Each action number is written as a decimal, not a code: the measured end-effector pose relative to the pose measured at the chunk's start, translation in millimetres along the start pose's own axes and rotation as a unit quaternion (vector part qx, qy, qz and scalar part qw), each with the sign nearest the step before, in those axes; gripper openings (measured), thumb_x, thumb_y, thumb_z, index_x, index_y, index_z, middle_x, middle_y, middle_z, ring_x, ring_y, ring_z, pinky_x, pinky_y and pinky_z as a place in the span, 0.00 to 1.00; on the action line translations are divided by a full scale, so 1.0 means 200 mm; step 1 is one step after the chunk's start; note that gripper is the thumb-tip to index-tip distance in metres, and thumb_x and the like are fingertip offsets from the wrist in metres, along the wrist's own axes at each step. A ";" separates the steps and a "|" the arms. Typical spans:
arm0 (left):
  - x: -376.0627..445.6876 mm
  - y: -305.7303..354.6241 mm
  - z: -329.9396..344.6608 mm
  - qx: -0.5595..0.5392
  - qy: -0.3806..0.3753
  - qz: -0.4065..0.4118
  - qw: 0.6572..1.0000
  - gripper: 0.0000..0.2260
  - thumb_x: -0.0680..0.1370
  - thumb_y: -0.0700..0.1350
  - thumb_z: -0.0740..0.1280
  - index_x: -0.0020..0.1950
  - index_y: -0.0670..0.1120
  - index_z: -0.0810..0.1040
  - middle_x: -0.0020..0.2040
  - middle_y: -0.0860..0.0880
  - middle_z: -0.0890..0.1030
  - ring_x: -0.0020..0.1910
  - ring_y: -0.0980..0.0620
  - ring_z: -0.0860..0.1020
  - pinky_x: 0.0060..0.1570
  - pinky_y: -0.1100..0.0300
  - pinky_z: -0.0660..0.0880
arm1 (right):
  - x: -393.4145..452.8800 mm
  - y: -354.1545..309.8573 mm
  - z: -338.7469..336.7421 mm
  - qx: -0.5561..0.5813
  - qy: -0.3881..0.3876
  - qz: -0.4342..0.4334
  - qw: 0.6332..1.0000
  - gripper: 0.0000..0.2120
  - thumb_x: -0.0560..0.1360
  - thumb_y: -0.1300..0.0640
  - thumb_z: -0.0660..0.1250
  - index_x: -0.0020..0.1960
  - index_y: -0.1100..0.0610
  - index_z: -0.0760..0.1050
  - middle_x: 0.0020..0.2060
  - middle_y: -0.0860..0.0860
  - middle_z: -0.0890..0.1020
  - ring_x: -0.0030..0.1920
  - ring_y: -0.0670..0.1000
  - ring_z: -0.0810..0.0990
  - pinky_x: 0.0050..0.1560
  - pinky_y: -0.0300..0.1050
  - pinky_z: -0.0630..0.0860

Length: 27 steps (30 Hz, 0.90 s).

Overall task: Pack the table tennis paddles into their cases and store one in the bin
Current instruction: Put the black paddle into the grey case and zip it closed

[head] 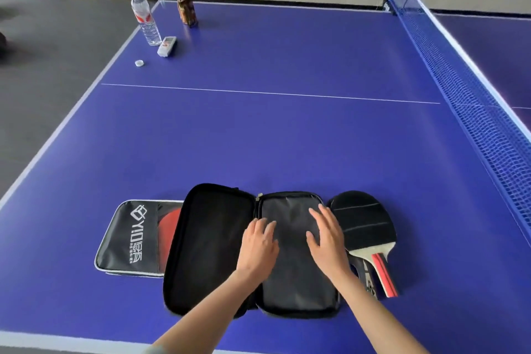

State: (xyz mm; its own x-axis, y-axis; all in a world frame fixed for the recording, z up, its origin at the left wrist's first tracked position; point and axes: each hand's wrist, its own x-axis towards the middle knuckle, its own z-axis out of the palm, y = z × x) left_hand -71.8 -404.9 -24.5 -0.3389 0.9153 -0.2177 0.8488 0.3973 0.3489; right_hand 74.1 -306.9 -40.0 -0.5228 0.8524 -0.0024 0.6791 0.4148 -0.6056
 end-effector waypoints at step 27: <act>0.32 0.84 0.28 -0.186 0.030 -0.199 0.962 0.25 0.78 0.44 0.64 0.74 0.42 0.63 0.73 0.46 0.65 0.71 0.46 0.63 0.68 0.62 0.57 | 0.11 0.60 -0.42 0.309 0.015 0.384 0.870 0.21 0.73 0.63 0.68 0.64 0.66 0.70 0.59 0.60 0.78 0.59 0.58 0.77 0.59 0.50 0.75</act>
State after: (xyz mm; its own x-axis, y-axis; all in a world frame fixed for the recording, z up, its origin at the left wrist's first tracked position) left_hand 72.3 -283.2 -29.6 -0.6387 0.6842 -0.3520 0.4472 0.7023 0.5538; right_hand 187.1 -211.2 -46.8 -0.0167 0.8151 -0.5790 0.4109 -0.5224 -0.7472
